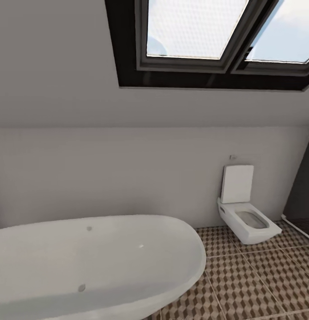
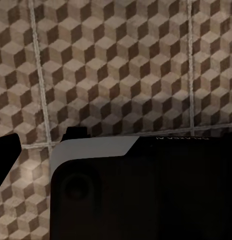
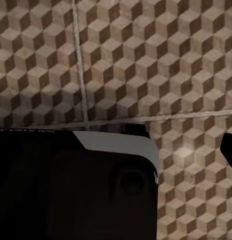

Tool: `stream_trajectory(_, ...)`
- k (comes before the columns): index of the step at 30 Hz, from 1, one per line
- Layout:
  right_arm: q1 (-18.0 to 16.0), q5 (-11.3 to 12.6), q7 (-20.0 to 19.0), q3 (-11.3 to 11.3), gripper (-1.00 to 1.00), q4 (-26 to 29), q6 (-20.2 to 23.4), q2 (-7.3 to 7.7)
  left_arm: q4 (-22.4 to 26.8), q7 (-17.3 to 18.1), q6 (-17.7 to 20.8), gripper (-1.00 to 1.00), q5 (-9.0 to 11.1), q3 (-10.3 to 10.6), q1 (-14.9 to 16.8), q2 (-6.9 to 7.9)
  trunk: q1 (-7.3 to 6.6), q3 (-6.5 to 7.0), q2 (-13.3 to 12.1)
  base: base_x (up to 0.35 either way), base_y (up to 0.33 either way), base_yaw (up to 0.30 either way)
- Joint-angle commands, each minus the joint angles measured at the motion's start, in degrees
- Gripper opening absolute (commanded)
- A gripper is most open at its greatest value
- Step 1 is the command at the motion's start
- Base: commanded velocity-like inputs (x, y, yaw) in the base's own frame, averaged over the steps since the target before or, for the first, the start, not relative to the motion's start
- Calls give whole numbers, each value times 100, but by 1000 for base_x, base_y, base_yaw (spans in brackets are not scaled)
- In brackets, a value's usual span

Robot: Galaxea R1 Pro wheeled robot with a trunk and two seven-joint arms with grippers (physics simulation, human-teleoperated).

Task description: Take the four mousetraps from the cabinet in the bathroom and place them on the bathroom floor. Make sure all four end up on the same floor surface, and ensure that at least two of them are either under or directly next to the same bathroom sink.

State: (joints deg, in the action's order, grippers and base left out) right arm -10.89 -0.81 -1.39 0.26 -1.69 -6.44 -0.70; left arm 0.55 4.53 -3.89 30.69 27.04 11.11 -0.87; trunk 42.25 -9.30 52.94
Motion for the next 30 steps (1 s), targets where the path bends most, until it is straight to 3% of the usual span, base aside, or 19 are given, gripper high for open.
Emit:
stream_trajectory(1, -9, -7, -10, 0, 100, -18, -32, 0, -11, 22, -24, 100, 60, 47, 5, -1, 1, -8, 6, 0, 0, -289)
stream_trajectory(30, -9, -7, -10, 0, 100, -18, -32, 0, -11, 22, -23, 100, 60, 47, 5, -1, 1, -8, 6, 0, 0, -289)
